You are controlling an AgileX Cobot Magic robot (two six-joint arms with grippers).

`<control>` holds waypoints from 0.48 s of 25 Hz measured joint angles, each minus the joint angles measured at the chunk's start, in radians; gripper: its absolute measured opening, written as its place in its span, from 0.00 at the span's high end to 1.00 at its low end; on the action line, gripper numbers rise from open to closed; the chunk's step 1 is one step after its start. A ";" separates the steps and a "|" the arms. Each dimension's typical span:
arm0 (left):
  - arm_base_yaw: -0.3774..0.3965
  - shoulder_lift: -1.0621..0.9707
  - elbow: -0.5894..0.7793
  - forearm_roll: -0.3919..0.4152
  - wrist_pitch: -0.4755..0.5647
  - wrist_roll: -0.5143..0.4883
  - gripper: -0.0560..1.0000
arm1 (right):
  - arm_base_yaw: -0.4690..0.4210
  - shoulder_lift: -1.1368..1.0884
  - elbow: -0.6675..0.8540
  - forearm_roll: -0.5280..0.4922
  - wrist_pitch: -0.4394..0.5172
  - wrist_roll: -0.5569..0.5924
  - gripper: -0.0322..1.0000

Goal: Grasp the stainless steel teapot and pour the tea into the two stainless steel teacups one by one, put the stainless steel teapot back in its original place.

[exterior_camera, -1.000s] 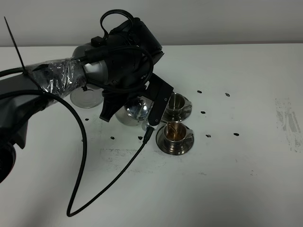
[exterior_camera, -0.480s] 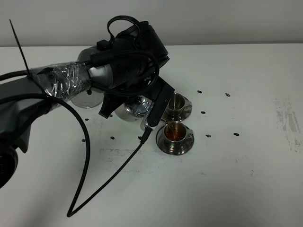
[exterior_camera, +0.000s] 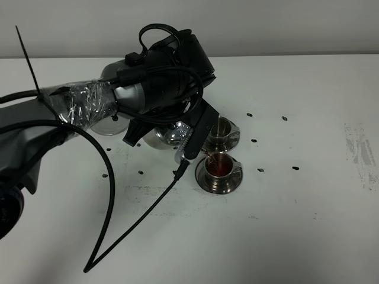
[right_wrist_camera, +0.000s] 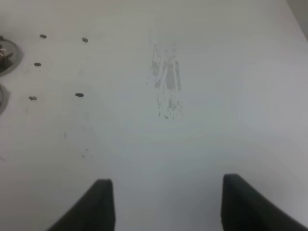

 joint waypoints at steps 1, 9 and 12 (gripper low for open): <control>-0.001 0.000 0.000 0.005 0.001 0.000 0.78 | 0.000 0.000 0.000 0.000 0.000 0.000 0.51; -0.005 0.000 0.000 0.032 0.008 0.000 0.78 | 0.000 0.000 0.000 0.000 0.000 0.000 0.51; -0.006 0.000 0.000 0.042 0.010 0.000 0.78 | 0.000 0.000 0.000 0.000 0.000 0.000 0.51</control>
